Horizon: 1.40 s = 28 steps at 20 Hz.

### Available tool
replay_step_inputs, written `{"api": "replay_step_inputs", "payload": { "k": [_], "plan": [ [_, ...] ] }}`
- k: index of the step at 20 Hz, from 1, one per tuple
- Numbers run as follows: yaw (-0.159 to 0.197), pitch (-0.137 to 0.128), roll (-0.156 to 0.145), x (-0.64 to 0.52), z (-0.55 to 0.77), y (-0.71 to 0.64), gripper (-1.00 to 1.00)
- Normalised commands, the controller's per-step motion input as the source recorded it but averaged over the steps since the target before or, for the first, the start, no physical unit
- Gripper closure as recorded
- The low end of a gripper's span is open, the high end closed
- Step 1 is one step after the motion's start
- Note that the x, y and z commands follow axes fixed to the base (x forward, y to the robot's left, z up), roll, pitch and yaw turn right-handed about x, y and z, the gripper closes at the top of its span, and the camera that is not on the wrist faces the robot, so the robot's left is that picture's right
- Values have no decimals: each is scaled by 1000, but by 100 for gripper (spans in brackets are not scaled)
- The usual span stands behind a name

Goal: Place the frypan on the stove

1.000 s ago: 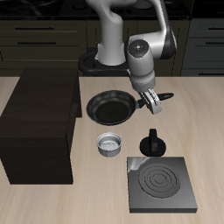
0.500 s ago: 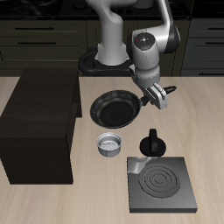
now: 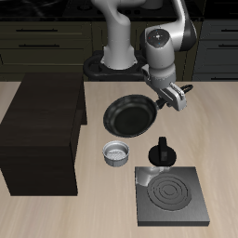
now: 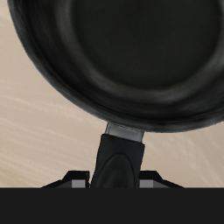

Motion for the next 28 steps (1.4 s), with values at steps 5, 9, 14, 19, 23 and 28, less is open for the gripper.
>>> {"api": "replay_step_inputs", "payload": {
  "k": [5,9,14,19,23,28],
  "plan": [
    [35,-31,-2,48,226,77,100],
    [28,-65,-4,-2,412,43,100],
    [14,-49,-6,-13,354,18,100],
    [21,-52,0,4,352,37,100],
    [14,-36,3,45,227,24,100],
    [35,-38,5,-8,197,47,100]
  ]
}}
